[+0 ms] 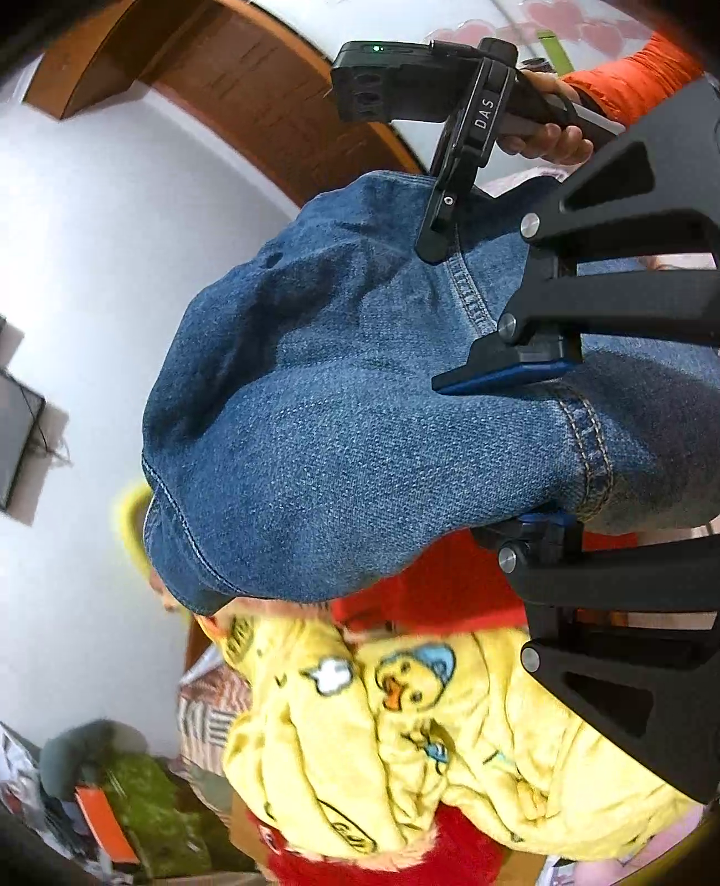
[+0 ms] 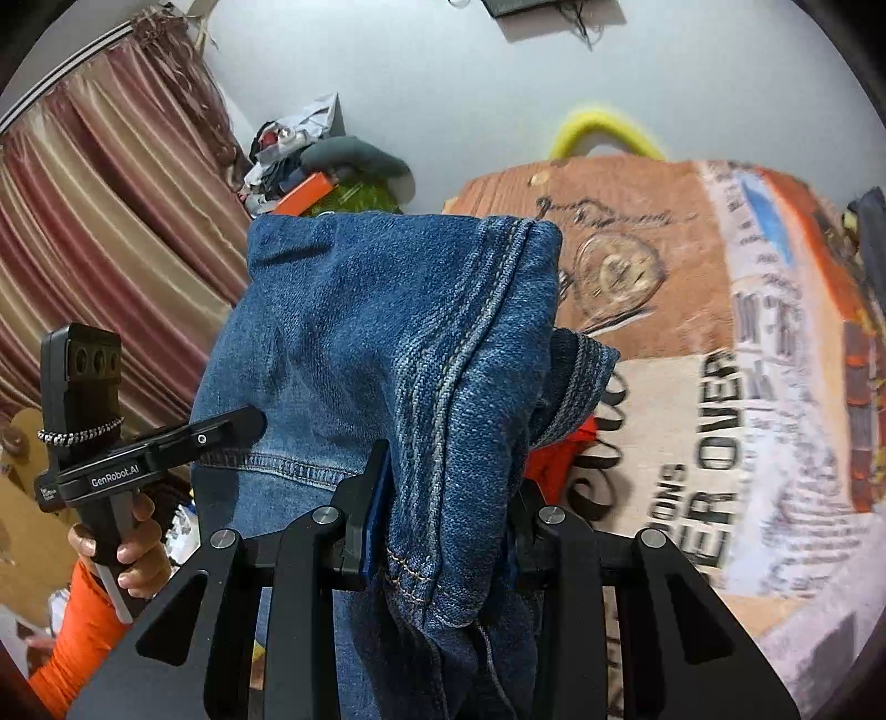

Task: Fold large clothes

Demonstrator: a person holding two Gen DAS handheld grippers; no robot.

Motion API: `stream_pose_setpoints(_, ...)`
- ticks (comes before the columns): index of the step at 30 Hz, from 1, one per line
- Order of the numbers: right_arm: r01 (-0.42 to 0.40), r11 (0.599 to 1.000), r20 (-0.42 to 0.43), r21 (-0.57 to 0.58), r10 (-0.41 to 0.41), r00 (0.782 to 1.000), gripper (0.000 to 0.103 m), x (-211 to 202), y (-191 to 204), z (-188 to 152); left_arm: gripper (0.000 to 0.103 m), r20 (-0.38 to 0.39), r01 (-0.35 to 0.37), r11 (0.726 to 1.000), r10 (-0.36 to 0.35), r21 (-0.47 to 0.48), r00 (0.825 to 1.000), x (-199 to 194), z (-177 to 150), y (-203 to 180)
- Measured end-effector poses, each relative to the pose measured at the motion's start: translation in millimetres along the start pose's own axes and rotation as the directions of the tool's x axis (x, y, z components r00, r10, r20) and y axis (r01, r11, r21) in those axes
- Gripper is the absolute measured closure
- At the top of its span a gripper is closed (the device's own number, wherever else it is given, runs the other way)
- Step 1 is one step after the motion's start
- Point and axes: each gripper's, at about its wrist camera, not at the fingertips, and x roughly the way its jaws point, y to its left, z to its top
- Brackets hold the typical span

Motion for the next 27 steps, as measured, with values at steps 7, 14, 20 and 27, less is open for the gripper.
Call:
stream_pose_setpoints(7,0.015,0.999,-0.077,0.043,-0.012,0.997,0.074,57,-13,-3,0.069,-0.05,-0.017,0.997,0.013,-0.072,0.999,46,-2,51)
stream_pose_setpoints(14,0.074,0.996,-0.15,0.044,-0.066,0.986,0.074,97,-28,-9,0.069,-0.085,-0.004,0.989,-0.009,-0.151,0.996,99,-15,90)
stream_pose_setpoints(20,0.076,0.997,-0.172,-0.013,-0.077,0.982,0.071,105,-30,-11,0.061,-0.092,0.001,0.99,-0.014,-0.141,0.996,113,-20,110)
stream_pose_setpoints(27,0.171,0.982,-0.169,-0.086,-0.183,0.968,0.06,101,-25,-22,0.05,-0.097,-0.154,0.986,0.16,0.064,0.982,94,-30,80)
